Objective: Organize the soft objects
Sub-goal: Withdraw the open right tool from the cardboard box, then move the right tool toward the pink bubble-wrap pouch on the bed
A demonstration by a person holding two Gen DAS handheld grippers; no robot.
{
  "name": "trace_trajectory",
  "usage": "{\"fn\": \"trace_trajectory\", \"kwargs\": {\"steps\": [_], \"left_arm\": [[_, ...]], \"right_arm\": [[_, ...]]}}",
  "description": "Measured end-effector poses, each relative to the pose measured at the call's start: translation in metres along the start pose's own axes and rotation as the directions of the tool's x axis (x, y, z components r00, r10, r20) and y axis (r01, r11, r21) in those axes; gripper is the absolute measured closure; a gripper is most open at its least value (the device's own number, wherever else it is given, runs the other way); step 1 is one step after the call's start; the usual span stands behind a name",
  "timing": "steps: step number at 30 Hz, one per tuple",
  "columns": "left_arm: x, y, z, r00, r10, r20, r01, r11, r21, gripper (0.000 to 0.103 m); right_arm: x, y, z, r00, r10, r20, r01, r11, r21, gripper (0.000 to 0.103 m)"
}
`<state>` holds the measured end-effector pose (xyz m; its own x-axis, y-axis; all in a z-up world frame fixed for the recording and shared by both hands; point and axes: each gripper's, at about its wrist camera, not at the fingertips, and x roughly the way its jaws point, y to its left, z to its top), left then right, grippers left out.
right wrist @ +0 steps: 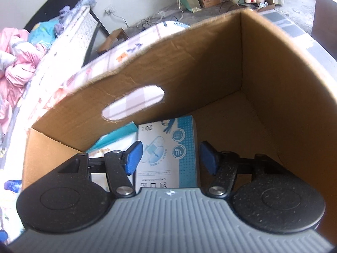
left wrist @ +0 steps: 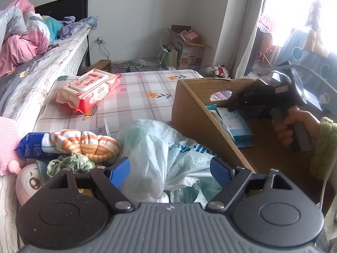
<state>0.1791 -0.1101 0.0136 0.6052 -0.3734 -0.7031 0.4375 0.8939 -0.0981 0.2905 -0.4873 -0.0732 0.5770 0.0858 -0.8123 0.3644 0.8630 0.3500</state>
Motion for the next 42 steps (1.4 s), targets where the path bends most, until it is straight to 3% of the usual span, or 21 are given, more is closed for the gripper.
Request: {"fn": "trace_trajectory", "kwargs": {"steps": [15,22,25,29,34,37,40,42], "left_arm": [[-0.059,0.058,-0.044,0.988,0.15,0.035,-0.145,0.981,-0.125,0.016],[-0.079,0.094,-0.048,0.963,0.252,0.093,-0.234,0.957,-0.171,0.016],[-0.083,0.111,-0.04,0.942,0.311,0.125,-0.288,0.942,-0.169,0.016],[-0.079,0.137,-0.023,0.913,0.381,0.146,-0.354,0.918,-0.178,0.019],[-0.054,0.167,0.003,0.875,0.465,0.137,-0.44,0.881,-0.174,0.038],[-0.026,0.185,0.018,0.863,0.496,0.093,-0.478,0.863,-0.164,0.052],[0.002,0.201,0.024,0.84,0.542,0.039,-0.531,0.834,-0.149,0.065],[0.014,0.21,0.023,0.819,0.574,0.014,-0.567,0.812,-0.136,0.066]], "right_arm": [[-0.099,0.051,-0.009,0.984,0.096,0.151,-0.066,0.979,-0.194,0.038],[-0.126,0.122,-0.022,0.964,0.245,0.102,-0.205,0.932,-0.299,0.038],[-0.124,0.163,-0.029,0.942,0.332,0.046,-0.299,0.893,-0.337,0.037],[-0.107,0.226,-0.038,0.893,0.444,-0.075,-0.441,0.827,-0.348,0.037],[-0.062,0.315,-0.044,0.831,0.509,-0.224,-0.556,0.756,-0.346,0.037],[-0.025,0.357,-0.043,0.813,0.507,-0.286,-0.58,0.744,-0.332,0.037],[0.023,0.392,-0.041,0.784,0.504,-0.362,-0.606,0.748,-0.271,0.037],[0.058,0.406,-0.043,0.761,0.499,-0.416,-0.617,0.754,-0.224,0.037]]}}
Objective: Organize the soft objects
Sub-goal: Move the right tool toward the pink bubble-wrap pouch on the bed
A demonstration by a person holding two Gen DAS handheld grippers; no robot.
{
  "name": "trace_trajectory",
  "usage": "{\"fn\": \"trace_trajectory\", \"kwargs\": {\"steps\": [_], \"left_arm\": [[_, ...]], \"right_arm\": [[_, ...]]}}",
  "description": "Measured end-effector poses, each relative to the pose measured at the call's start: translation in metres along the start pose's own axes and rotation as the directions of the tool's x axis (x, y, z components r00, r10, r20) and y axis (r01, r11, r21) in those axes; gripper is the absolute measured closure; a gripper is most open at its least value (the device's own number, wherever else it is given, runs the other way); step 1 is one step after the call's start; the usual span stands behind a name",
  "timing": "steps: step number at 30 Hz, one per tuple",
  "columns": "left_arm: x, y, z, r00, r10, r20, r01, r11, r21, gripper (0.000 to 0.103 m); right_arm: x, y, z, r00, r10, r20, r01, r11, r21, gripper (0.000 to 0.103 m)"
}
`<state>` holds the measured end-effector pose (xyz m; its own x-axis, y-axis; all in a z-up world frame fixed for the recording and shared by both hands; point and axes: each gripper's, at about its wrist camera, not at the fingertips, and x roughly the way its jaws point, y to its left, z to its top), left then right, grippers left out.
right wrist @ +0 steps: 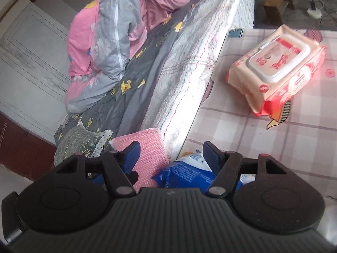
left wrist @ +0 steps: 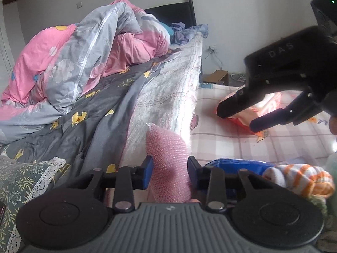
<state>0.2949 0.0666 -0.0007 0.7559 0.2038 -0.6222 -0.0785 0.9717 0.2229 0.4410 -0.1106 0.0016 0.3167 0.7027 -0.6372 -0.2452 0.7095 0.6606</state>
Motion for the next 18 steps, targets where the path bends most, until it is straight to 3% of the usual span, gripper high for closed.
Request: {"fn": "trace_trajectory", "kwargs": {"steps": [3,8,10,15,18], "left_arm": [[0.01,0.003,-0.005,0.999,0.036,-0.008,-0.036,0.999,0.023,0.069],[0.016,0.014,-0.012,0.999,0.011,-0.039,-0.011,1.0,0.009,0.067],[0.018,0.019,-0.013,0.998,-0.019,-0.054,0.018,1.0,-0.015,0.06],[0.029,0.029,-0.014,0.991,-0.076,-0.108,0.069,0.995,-0.072,0.05],[0.033,0.033,-0.015,0.987,-0.104,-0.124,0.092,0.991,-0.099,0.05]], "right_arm": [[0.039,-0.01,0.013,0.998,0.036,-0.056,-0.034,0.998,0.045,0.037],[0.089,-0.014,0.021,0.985,0.119,-0.129,-0.108,0.99,0.09,0.037],[0.105,-0.013,0.018,0.976,0.143,-0.165,-0.128,0.987,0.1,0.037],[0.119,-0.007,0.012,0.971,0.151,-0.184,-0.136,0.987,0.089,0.035],[0.12,-0.009,0.012,0.964,0.179,-0.196,-0.157,0.98,0.12,0.035]]}}
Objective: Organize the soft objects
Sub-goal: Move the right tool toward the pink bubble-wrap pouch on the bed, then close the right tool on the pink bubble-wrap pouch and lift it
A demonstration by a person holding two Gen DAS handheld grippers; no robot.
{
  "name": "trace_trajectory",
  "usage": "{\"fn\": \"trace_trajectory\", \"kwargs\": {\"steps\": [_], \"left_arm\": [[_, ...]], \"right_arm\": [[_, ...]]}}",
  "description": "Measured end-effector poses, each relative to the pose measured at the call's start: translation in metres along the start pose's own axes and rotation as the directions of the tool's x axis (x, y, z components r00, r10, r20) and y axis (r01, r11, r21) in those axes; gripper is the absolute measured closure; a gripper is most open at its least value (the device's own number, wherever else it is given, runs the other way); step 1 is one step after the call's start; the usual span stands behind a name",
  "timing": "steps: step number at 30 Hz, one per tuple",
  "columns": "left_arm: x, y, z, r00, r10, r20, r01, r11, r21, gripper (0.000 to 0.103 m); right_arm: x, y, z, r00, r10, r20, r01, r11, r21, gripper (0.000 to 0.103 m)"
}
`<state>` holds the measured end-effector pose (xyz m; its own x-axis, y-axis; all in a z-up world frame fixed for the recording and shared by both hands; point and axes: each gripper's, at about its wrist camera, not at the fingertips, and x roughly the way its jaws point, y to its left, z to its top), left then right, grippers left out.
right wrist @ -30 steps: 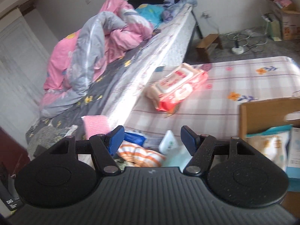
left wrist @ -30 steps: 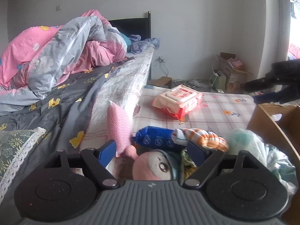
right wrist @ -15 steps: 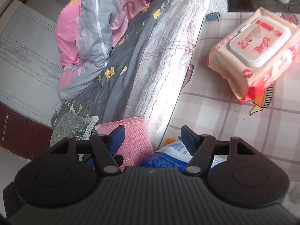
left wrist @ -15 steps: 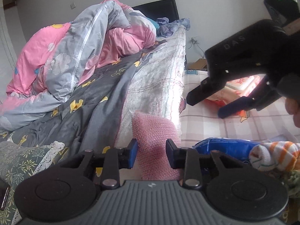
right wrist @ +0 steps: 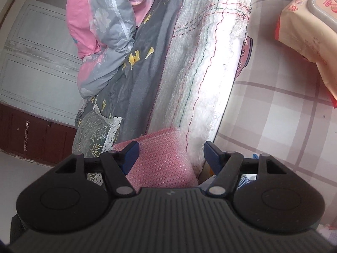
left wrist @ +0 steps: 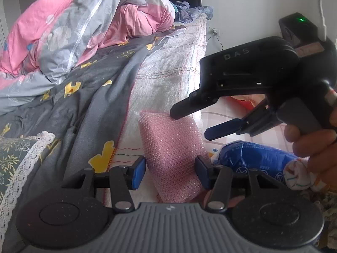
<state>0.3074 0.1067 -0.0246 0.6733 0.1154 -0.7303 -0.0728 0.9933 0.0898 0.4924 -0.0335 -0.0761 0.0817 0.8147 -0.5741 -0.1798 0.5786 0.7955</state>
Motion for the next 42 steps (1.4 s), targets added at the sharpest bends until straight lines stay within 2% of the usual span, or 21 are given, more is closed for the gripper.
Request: {"fn": "trace_trajectory", "kwargs": {"steps": [4,16,19,22,24,30,34,39,42], "left_arm": [[0.005,0.003,0.001,0.999,-0.035,-0.025,0.034,0.999,-0.034,0.052],[0.004,0.009,0.006,0.998,-0.053,-0.035,0.05,0.996,-0.076,0.057],[-0.006,0.007,0.009,0.999,-0.05,-0.021,0.049,0.997,-0.067,0.058],[-0.02,0.007,0.012,0.998,-0.064,0.001,0.064,0.995,-0.071,0.068],[-0.03,0.006,0.014,0.997,-0.079,0.008,0.08,0.994,-0.08,0.07],[-0.054,-0.006,0.016,0.997,-0.055,0.053,0.057,0.998,-0.031,0.072],[-0.067,-0.012,0.013,0.996,-0.058,0.066,0.06,0.998,-0.028,0.073],[-0.106,-0.025,0.013,0.987,-0.09,0.132,0.089,0.996,0.01,0.073],[-0.135,-0.04,0.013,0.973,-0.135,0.185,0.129,0.991,0.043,0.073]], "right_arm": [[-0.003,0.003,-0.004,0.999,0.042,-0.014,-0.042,0.999,0.0,0.035],[0.0,0.008,-0.008,0.999,0.05,-0.012,-0.049,0.999,0.018,0.033],[-0.009,0.014,-0.012,0.998,0.061,-0.003,-0.061,0.998,0.01,0.033],[-0.02,0.024,-0.015,0.997,0.078,0.007,-0.078,0.997,-0.002,0.034],[-0.026,0.032,-0.019,0.993,0.118,0.005,-0.118,0.993,0.001,0.035],[-0.046,0.062,-0.035,0.993,0.112,0.03,-0.109,0.991,-0.08,0.035],[-0.056,0.061,-0.043,0.992,0.119,0.042,-0.117,0.992,-0.051,0.036],[-0.088,0.069,-0.063,0.986,0.148,0.079,-0.145,0.988,-0.049,0.041],[-0.119,0.074,-0.081,0.979,0.165,0.123,-0.159,0.986,-0.056,0.042]]}}
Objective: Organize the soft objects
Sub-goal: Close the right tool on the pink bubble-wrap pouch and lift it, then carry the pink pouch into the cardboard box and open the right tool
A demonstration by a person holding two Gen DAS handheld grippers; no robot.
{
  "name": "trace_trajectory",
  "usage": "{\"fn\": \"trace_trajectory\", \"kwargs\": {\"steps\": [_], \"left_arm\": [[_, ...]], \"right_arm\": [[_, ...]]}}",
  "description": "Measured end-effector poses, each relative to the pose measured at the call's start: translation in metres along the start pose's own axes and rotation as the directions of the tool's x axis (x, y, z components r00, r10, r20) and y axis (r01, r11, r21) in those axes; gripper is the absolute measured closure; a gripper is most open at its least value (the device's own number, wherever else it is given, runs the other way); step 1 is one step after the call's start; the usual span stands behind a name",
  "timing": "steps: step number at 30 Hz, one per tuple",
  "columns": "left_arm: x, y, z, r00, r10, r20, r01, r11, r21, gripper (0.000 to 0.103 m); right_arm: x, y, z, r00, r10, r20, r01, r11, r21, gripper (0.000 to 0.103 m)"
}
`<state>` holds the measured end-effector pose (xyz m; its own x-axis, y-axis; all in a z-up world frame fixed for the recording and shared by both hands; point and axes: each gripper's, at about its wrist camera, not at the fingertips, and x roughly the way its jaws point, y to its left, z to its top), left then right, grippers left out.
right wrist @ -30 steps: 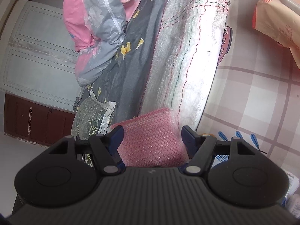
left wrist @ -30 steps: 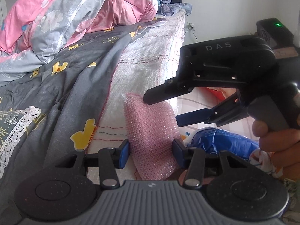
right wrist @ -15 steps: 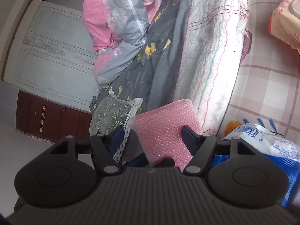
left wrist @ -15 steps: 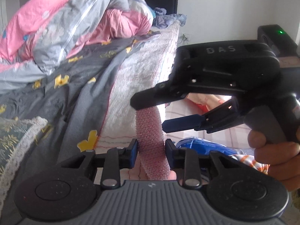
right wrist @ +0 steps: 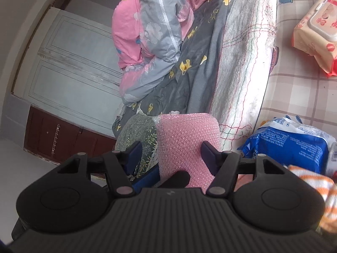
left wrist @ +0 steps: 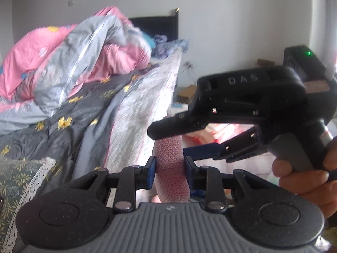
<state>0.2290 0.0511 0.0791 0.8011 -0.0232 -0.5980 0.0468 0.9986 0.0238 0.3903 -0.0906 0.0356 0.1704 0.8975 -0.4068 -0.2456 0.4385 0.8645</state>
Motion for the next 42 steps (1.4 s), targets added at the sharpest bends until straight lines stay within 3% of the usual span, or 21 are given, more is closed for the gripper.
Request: {"fn": "trace_trajectory", "kwargs": {"steps": [6,11,16,18,24,26,28,30,32,34,36,42], "left_arm": [[-0.032,-0.063,0.006,0.991,-0.125,0.051,0.12,0.988,0.095,0.073],[-0.033,-0.132,0.009,0.963,-0.27,0.029,0.262,0.951,0.162,0.073],[-0.015,-0.213,0.013,0.902,-0.429,-0.046,0.43,0.885,0.18,0.073],[-0.002,-0.246,0.014,0.87,-0.487,-0.082,0.494,0.852,0.173,0.073],[0.043,-0.328,0.01,0.768,-0.618,-0.164,0.637,0.763,0.111,0.073],[0.061,-0.349,0.004,0.751,-0.635,-0.183,0.656,0.749,0.095,0.073],[0.084,-0.37,-0.005,0.755,-0.612,-0.237,0.645,0.759,0.095,0.071],[0.106,-0.388,-0.017,0.771,-0.56,-0.302,0.611,0.784,0.107,0.068],[0.12,-0.395,-0.025,0.788,-0.514,-0.339,0.578,0.807,0.122,0.067],[0.124,-0.388,-0.026,0.805,-0.486,-0.34,0.551,0.826,0.122,0.066],[0.123,-0.376,-0.021,0.819,-0.471,-0.326,0.53,0.839,0.121,0.066],[0.1,-0.332,0.004,0.866,-0.433,-0.25,0.471,0.874,0.119,0.066]], "right_arm": [[-0.088,0.004,-0.033,0.992,-0.014,0.127,0.013,1.0,0.006,0.042],[-0.178,-0.02,-0.058,0.968,-0.064,0.245,0.048,0.996,0.07,0.042],[-0.273,-0.054,-0.085,0.922,-0.179,0.342,0.135,0.98,0.149,0.042],[-0.309,-0.07,-0.094,0.896,-0.24,0.374,0.18,0.965,0.189,0.042],[-0.401,-0.115,-0.116,0.806,-0.421,0.416,0.313,0.9,0.304,0.041],[-0.421,-0.128,-0.118,0.769,-0.485,0.416,0.373,0.869,0.324,0.041],[-0.43,-0.142,-0.117,0.744,-0.527,0.412,0.416,0.847,0.332,0.041],[-0.435,-0.159,-0.117,0.69,-0.601,0.403,0.496,0.798,0.341,0.041],[-0.434,-0.177,-0.115,0.65,-0.652,0.391,0.551,0.758,0.348,0.041],[-0.431,-0.197,-0.115,0.645,-0.667,0.372,0.553,0.744,0.375,0.042],[-0.428,-0.208,-0.118,0.658,-0.658,0.366,0.533,0.75,0.392,0.042],[-0.421,-0.2,-0.119,0.665,-0.637,0.39,0.514,0.769,0.379,0.047]]}}
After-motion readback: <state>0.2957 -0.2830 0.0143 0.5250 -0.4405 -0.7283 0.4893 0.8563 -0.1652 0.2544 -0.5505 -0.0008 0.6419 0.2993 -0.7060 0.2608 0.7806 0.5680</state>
